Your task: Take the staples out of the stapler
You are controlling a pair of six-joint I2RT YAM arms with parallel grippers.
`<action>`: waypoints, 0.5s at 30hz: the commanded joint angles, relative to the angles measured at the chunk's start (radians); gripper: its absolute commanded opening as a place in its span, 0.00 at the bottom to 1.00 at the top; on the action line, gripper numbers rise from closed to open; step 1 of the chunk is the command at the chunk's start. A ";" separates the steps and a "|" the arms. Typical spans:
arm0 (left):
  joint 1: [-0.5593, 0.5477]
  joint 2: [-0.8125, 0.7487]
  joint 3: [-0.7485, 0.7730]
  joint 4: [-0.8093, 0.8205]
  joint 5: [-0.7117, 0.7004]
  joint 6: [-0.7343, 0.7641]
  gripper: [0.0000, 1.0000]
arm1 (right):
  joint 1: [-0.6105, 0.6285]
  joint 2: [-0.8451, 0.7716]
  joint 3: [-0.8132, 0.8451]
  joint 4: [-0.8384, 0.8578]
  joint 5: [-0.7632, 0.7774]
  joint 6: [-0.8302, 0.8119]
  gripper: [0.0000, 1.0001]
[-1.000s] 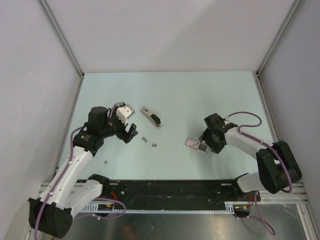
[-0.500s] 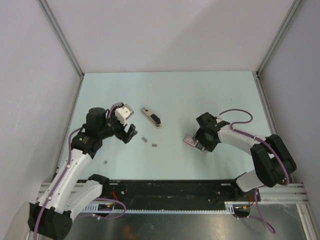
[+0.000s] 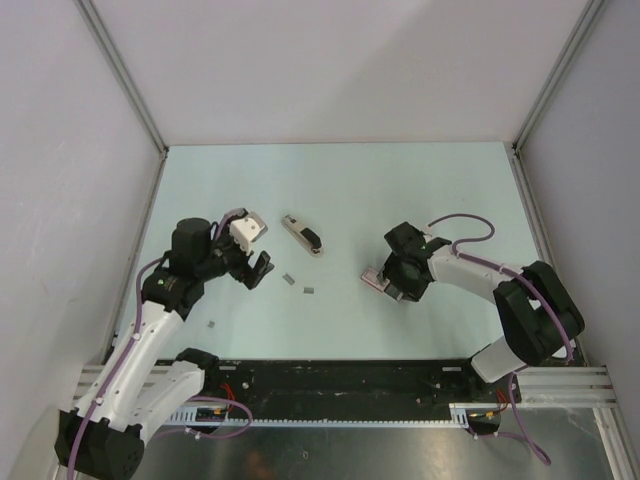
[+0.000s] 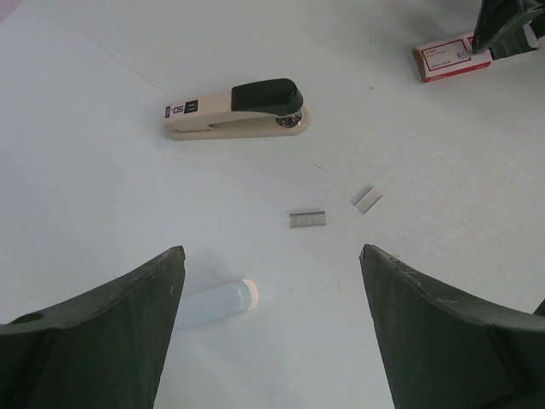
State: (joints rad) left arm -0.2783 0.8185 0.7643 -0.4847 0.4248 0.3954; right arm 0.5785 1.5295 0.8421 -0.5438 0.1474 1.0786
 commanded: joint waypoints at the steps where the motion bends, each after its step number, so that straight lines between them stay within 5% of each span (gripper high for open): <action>1: 0.007 -0.016 -0.005 -0.004 0.013 0.019 0.89 | -0.022 -0.041 0.006 -0.036 0.004 -0.020 0.72; 15: 0.007 -0.007 -0.008 -0.008 0.013 0.023 0.89 | -0.121 -0.050 0.029 -0.057 -0.009 -0.093 0.75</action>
State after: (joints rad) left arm -0.2783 0.8177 0.7574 -0.4900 0.4248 0.4019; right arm 0.4629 1.4754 0.8421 -0.5735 0.1341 1.0000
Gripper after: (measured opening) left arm 0.888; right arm 0.749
